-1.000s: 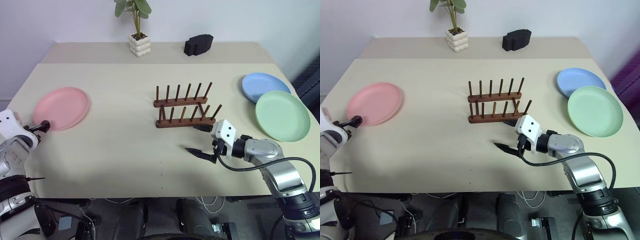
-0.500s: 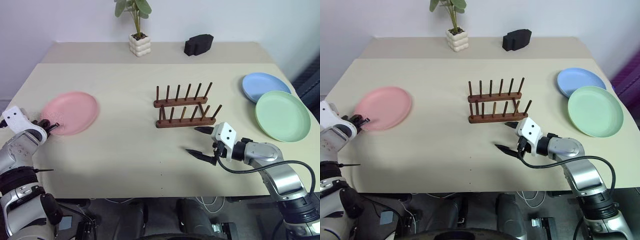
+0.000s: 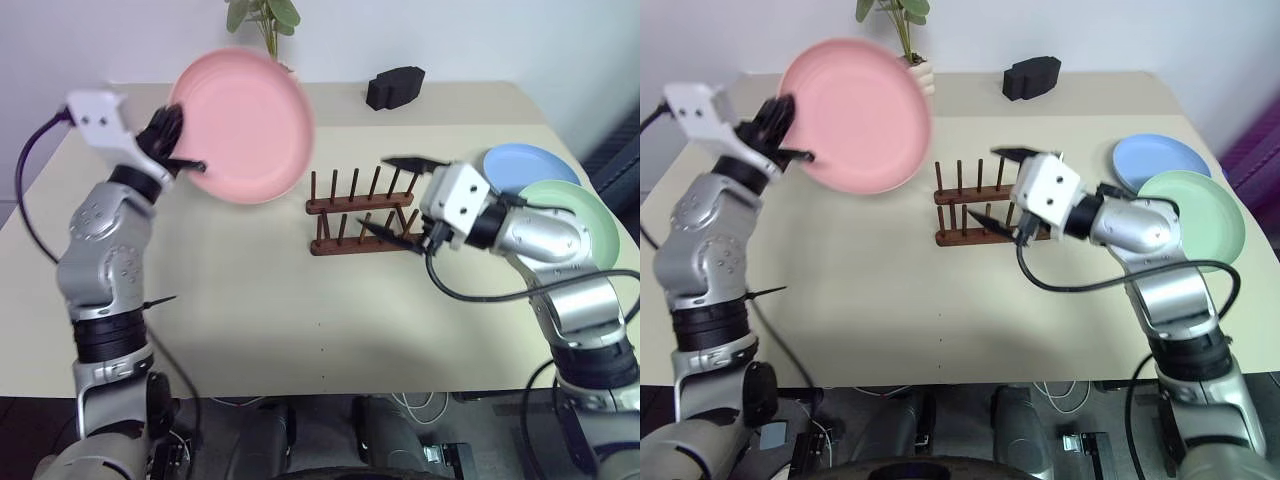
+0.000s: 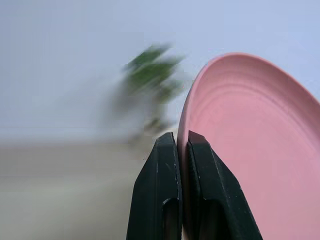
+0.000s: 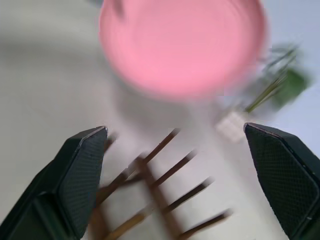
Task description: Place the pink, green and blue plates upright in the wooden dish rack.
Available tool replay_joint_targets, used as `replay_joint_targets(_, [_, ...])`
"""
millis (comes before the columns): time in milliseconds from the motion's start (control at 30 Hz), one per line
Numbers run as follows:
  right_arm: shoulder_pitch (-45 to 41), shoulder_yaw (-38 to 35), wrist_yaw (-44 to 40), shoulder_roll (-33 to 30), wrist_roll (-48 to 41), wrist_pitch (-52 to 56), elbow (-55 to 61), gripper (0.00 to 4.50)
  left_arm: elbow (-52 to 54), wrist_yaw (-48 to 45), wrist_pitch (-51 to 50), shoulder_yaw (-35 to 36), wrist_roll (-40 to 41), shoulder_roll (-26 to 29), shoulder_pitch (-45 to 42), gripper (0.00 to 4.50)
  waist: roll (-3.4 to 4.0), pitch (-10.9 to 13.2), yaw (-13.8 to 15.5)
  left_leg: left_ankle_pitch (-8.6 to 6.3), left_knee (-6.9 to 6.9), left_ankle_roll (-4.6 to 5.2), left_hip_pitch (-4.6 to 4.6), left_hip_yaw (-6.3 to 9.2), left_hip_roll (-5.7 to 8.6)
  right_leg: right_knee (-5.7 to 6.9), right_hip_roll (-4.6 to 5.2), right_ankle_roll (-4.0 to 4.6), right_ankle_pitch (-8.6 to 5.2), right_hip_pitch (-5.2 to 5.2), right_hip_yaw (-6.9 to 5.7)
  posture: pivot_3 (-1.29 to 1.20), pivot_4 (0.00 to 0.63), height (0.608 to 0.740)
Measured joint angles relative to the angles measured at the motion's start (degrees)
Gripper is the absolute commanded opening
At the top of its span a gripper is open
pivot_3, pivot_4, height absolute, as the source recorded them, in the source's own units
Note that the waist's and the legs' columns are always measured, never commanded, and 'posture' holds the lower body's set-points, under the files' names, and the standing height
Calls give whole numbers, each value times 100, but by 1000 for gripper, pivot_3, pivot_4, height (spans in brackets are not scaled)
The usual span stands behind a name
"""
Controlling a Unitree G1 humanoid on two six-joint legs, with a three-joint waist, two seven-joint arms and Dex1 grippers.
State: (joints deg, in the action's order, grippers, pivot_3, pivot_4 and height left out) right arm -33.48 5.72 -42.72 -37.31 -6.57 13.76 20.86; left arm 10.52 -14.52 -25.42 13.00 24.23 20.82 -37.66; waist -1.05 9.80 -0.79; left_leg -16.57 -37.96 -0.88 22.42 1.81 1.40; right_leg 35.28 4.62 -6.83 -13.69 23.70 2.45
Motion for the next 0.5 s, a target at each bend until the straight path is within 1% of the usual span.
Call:
replay_joint_targets(100, [-331, 329, 306, 99, 710, -429, -217, 4500, 102, 93, -61, -315, -1, -295, -105, 41, 0, 0, 2, 1, 0, 0, 2, -3, 1, 2, -4, -1, 0, 4, 0, 0, 150, 740])
replay_joint_targets(200, [-419, 679, 536, 241, 1335, -924, -352, 4500, 256, 161, -139, -476, 6, -487, -144, 41, 0, 0, 5, 1, -1, 0, 2, -3, 6, 3, -7, -2, 0, 4, 0, 0, 150, 740])
replay_joint_targets(300, [-382, 985, 561, 274, 1715, -1308, -386, 4500, 358, 245, -183, -563, 13, -670, -147, 41, 0, 0, 8, 2, -3, 0, 2, -3, 8, 3, -7, -3, 1, 3, 0, 0, 150, 740])
replay_joint_targets(433, [-235, 1160, 490, 286, 1901, -1566, -385, 4500, 370, 332, -268, -569, 14, -793, -146, 41, 0, 0, 9, 2, -6, 1, 2, -2, 11, 6, -7, -5, 2, 0, 0, 0, 150, 740])
replay_joint_targets(500, [-233, 1177, 440, 286, 1953, -1602, -385, 3938, 385, 335, -294, -569, 19, -835, -145, 0, 0, 0, 8, 3, -8, 0, 1, -2, 11, 6, -7, -6, 3, -1, -1, 0, 150, 740])
